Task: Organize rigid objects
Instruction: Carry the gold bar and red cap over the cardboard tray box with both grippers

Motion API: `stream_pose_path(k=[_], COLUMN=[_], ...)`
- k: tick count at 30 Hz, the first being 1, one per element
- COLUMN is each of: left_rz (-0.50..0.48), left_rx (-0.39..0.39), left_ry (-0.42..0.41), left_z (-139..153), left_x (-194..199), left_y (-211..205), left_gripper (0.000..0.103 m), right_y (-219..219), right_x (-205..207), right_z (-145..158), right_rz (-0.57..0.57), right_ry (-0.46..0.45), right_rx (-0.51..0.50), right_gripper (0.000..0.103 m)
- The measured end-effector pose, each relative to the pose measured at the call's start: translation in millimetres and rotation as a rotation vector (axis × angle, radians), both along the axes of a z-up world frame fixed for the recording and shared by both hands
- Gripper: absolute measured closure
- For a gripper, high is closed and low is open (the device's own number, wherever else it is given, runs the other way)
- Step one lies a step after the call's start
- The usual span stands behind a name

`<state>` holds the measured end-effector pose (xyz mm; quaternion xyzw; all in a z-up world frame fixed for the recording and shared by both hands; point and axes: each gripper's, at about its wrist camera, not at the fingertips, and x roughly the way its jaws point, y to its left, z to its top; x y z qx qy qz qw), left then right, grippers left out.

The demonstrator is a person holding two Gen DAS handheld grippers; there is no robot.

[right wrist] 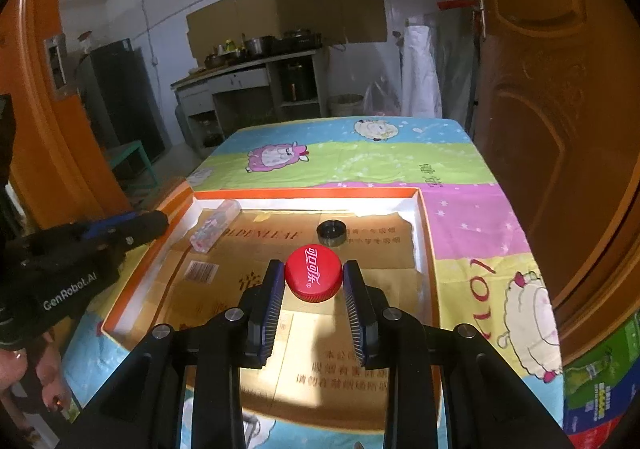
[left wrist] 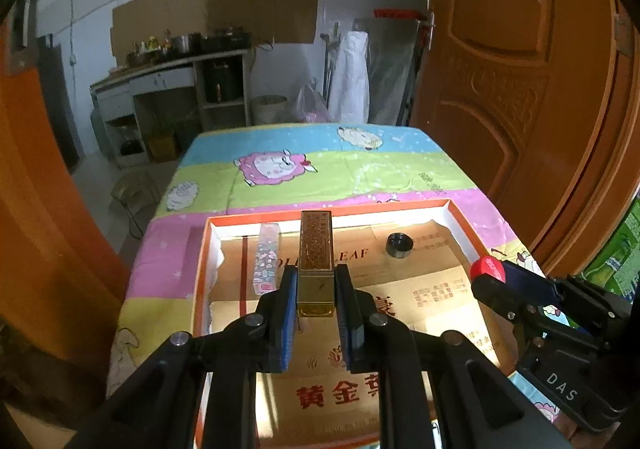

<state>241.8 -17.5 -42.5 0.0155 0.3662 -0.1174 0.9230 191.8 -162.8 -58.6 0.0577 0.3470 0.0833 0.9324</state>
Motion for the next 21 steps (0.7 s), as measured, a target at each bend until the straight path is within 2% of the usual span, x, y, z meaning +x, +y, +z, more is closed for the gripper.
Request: stream_pose_path(k=[8, 21], left_rz=[-0.032, -0.055], left_rx=[-0.008, -0.008], left_ry=[0.067, 0.122], left_z=[-20.4, -39.9], left_x=[24.2, 46.4], left_y=[-8.3, -20.0], left_gripper=[0.085, 0.085], right_y=[-2.6, -10.6], right_x=[21.9, 44.3], right_z=[-9.2, -32.3], right_rz=[-0.011, -0.020], right_ry=[0.018, 0.077], right_rx=[0.000, 0.024], right_gripper=[0.072, 0.072])
